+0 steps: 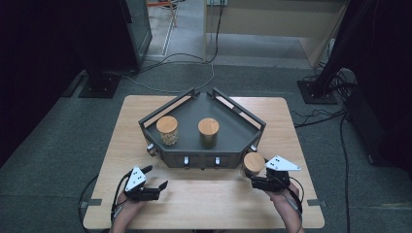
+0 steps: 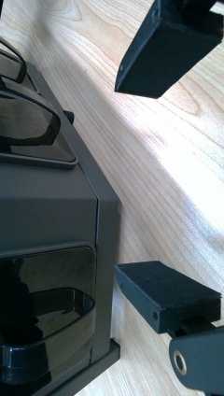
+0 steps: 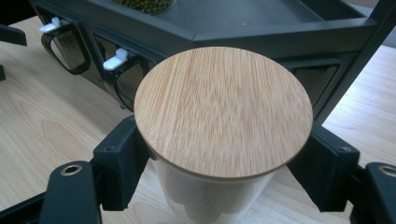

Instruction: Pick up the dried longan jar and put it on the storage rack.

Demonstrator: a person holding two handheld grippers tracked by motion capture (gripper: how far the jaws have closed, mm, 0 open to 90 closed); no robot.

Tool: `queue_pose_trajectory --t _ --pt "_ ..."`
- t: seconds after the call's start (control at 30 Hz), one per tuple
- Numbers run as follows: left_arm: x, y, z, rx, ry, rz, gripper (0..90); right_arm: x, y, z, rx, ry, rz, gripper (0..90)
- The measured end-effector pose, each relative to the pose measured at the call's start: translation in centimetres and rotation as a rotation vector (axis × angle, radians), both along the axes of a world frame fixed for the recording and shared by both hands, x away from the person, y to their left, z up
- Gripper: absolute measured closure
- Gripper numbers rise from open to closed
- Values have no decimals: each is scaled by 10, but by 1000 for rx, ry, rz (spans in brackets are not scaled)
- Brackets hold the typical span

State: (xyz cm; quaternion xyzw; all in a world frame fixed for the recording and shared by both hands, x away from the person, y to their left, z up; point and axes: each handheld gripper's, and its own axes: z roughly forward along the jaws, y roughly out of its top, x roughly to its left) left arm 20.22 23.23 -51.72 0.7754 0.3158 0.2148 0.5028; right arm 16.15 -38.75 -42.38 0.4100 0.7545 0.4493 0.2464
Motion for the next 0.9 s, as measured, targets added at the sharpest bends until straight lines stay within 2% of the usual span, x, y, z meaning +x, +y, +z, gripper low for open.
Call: queue_pose_trajectory --t 0.4,0.9 --pt "0 0 0 0 0 0 110 6 -1 18 1 25 -18 252" --pt "0 0 0 0 0 -1 110 13 -1 34 -21 22 4 252"
